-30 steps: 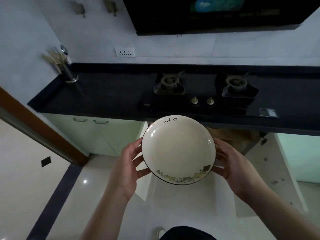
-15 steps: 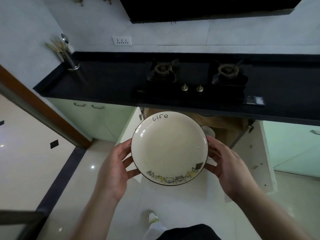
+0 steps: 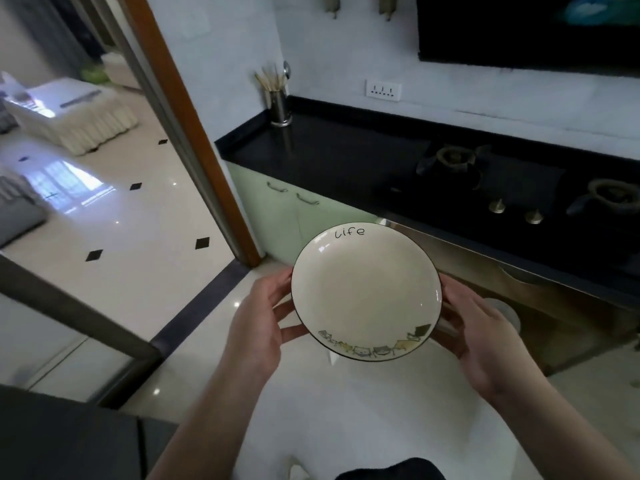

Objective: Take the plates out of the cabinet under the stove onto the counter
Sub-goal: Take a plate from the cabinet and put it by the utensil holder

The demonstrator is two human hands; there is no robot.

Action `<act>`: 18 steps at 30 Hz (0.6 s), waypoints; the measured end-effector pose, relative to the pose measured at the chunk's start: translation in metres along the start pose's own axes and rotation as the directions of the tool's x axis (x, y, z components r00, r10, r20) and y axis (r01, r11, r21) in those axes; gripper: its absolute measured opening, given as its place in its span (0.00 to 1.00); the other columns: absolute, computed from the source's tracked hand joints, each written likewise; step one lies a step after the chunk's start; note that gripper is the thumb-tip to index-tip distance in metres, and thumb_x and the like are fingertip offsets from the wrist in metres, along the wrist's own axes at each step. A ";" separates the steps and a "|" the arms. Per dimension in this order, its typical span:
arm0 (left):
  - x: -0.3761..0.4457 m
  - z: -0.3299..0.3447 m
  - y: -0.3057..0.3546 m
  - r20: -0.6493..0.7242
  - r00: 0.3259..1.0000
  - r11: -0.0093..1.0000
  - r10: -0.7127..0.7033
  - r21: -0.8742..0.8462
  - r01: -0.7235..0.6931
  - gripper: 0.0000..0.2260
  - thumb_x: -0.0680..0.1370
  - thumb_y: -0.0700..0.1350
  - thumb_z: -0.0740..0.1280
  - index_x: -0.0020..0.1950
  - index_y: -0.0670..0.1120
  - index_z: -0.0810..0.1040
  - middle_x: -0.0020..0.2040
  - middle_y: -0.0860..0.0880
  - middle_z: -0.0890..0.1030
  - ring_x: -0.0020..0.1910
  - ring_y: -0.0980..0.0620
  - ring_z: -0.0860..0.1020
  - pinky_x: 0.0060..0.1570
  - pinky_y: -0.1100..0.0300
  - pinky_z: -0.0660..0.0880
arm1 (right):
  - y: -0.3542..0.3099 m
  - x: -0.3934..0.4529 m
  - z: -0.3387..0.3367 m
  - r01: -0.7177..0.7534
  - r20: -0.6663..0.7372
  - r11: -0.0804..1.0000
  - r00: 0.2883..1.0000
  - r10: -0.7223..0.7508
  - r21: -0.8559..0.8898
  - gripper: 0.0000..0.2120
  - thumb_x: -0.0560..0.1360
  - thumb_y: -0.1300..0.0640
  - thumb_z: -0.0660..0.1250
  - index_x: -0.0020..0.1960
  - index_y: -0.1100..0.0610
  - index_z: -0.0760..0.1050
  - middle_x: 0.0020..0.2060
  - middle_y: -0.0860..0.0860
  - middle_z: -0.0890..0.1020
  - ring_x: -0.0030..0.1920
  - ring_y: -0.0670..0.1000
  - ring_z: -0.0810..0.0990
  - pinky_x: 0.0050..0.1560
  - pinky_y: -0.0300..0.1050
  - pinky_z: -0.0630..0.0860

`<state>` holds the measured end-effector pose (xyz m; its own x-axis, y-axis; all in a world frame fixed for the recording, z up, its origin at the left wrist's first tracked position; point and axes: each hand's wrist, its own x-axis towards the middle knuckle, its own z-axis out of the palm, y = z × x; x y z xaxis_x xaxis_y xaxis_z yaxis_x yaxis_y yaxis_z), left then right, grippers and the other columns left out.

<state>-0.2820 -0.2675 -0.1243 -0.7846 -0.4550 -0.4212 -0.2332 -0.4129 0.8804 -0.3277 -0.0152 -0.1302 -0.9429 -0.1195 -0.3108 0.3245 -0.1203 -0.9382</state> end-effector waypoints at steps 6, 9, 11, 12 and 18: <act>0.038 -0.073 0.038 0.015 0.999 0.999 0.031 0.015 -0.031 0.11 0.75 0.53 0.68 0.54 0.55 0.85 0.51 0.54 0.86 0.47 0.52 0.85 0.35 0.53 0.81 | 0.005 0.033 0.092 -0.004 0.016 0.999 1.000 0.005 -0.043 0.13 0.81 0.57 0.60 0.59 0.46 0.80 0.55 0.46 0.84 0.61 0.52 0.78 0.64 0.62 0.72; 0.058 -0.108 0.054 -0.010 1.000 1.000 0.021 -0.004 -0.021 0.09 0.78 0.45 0.66 0.54 0.54 0.85 0.51 0.50 0.86 0.48 0.48 0.84 0.36 0.52 0.81 | 0.007 0.048 0.136 -0.013 0.052 0.998 0.999 0.016 -0.058 0.14 0.81 0.59 0.60 0.61 0.46 0.78 0.54 0.48 0.84 0.60 0.54 0.79 0.63 0.61 0.74; 0.070 -0.128 0.065 -0.003 1.000 1.000 0.025 -0.002 -0.025 0.09 0.78 0.43 0.67 0.53 0.53 0.85 0.51 0.47 0.86 0.46 0.48 0.85 0.37 0.51 0.81 | 0.009 0.058 0.158 -0.016 0.067 0.998 0.998 0.020 -0.062 0.14 0.81 0.60 0.60 0.59 0.45 0.79 0.52 0.48 0.85 0.57 0.54 0.81 0.54 0.56 0.79; 0.076 -0.136 0.069 0.004 0.999 0.999 0.032 -0.003 -0.032 0.09 0.78 0.43 0.67 0.53 0.53 0.85 0.51 0.46 0.86 0.46 0.49 0.85 0.37 0.51 0.81 | 0.010 0.063 0.167 -0.014 0.075 0.998 0.997 0.019 -0.061 0.14 0.81 0.60 0.60 0.58 0.45 0.79 0.50 0.48 0.85 0.55 0.54 0.82 0.49 0.52 0.81; 0.114 -0.155 0.086 -0.005 1.000 1.000 -0.004 -0.027 0.003 0.10 0.80 0.40 0.66 0.53 0.52 0.85 0.51 0.46 0.86 0.50 0.46 0.84 0.37 0.50 0.81 | 0.012 0.090 0.198 -0.026 0.108 0.999 0.994 0.031 -0.042 0.20 0.80 0.63 0.61 0.46 0.40 0.83 0.46 0.48 0.86 0.43 0.46 0.85 0.36 0.40 0.80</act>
<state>-0.3029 -0.4768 -0.1307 -0.7809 -0.4574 -0.4254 -0.2203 -0.4356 0.8727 -0.3939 -0.2227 -0.1390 -0.9189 -0.2292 -0.3212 0.3458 -0.0760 -0.9352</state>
